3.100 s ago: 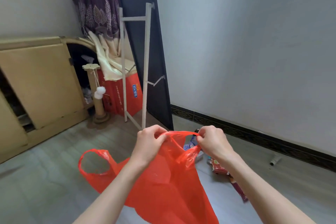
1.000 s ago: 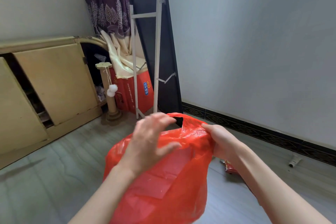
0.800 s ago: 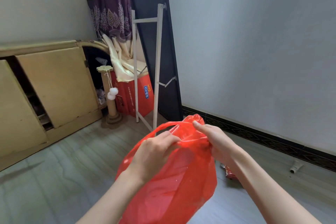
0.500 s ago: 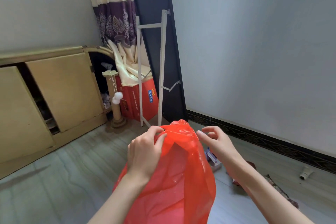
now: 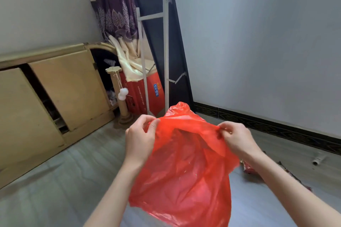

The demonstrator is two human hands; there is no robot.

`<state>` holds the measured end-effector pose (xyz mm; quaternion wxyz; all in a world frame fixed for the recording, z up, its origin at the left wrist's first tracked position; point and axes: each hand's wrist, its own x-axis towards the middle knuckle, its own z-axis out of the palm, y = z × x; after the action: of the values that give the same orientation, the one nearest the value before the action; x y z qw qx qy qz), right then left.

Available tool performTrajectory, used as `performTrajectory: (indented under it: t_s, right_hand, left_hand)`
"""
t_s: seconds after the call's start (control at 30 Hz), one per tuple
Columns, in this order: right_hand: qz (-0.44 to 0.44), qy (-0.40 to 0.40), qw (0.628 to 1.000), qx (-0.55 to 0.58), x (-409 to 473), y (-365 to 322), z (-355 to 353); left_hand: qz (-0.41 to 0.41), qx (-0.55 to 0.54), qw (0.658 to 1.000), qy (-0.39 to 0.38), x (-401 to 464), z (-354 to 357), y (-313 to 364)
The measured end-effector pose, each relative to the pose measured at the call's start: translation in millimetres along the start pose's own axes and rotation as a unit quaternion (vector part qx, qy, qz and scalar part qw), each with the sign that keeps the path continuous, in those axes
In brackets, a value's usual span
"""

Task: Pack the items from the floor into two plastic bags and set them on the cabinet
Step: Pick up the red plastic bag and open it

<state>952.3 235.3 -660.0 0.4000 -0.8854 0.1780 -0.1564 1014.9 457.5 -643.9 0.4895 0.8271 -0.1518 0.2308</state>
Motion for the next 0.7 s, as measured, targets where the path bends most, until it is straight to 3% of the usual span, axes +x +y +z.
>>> performTrajectory:
  t_s: [0.1,0.2,0.27,0.37,0.43,0.53,0.6,0.7]
  right_hand:
    - [0.062,-0.088,0.991,0.082,6,10,-7]
    - [0.117,-0.085,0.974,0.172,9,5,-3]
    - [0.099,-0.051,0.978,0.174,11,1,-1]
    - [0.015,-0.048,0.983,0.176,10,-2,-3]
    - [-0.048,-0.085,0.984,0.150,8,-2,-6]
    - [-0.088,-0.053,0.994,0.036,9,7,-10]
    - [-0.070,-0.013,0.997,0.040,9,12,-16]
    - [-0.058,0.001,0.995,0.080,10,14,-28]
  left_hand:
    - [0.009,0.092,0.994,-0.061,1,-5,-18]
    - [-0.044,0.142,0.979,-0.141,0,3,-26]
    - [-0.067,0.149,0.975,-0.150,2,2,-26]
    - [-0.075,0.101,0.983,-0.131,7,-6,-28]
    - [-0.140,-0.051,0.984,-0.101,9,-11,-26]
    - [-0.247,-0.280,0.927,-0.044,12,-17,-21]
    - [-0.245,-0.277,0.929,-0.007,13,-19,-23]
    - [-0.204,-0.189,0.960,0.042,13,-16,-31]
